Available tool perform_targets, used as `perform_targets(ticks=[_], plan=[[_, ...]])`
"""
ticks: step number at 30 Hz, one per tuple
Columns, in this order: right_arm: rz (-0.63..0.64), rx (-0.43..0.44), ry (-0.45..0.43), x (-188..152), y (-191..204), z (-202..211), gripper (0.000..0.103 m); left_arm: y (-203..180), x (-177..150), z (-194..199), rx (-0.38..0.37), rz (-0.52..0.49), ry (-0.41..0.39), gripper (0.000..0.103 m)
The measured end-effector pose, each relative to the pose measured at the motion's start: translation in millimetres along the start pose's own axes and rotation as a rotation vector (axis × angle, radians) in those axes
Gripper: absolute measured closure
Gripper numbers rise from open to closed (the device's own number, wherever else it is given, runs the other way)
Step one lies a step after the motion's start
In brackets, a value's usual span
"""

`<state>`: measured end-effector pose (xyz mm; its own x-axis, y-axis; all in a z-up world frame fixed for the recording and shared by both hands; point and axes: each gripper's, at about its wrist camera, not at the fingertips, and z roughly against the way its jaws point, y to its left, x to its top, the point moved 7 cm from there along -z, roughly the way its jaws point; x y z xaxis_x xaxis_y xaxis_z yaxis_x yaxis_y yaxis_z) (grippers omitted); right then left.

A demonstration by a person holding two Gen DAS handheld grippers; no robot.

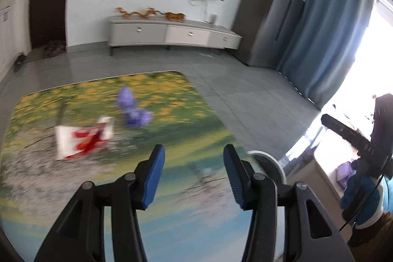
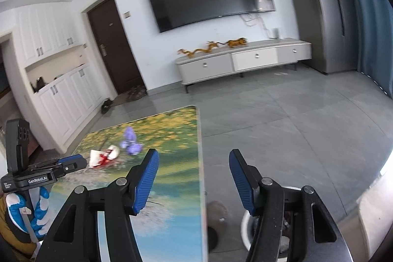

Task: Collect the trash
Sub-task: 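Move both open tools back over the table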

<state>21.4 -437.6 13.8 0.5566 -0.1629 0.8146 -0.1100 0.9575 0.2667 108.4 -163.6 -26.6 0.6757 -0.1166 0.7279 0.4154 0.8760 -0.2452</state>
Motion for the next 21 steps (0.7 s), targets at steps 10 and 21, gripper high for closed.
perform_targets(ticks=[10,21], plan=[[0.106,0.095,0.068,9.7,84.5,-60.3,0.043,116.6,-27.1,41.7,0.111,0.125,-0.025,0.055],[0.23,0.17,0.209,-10.5,151.4,-161.2,0.036,206.9,-27.4,15.8,0.16,0.215,0.001,0.044]])
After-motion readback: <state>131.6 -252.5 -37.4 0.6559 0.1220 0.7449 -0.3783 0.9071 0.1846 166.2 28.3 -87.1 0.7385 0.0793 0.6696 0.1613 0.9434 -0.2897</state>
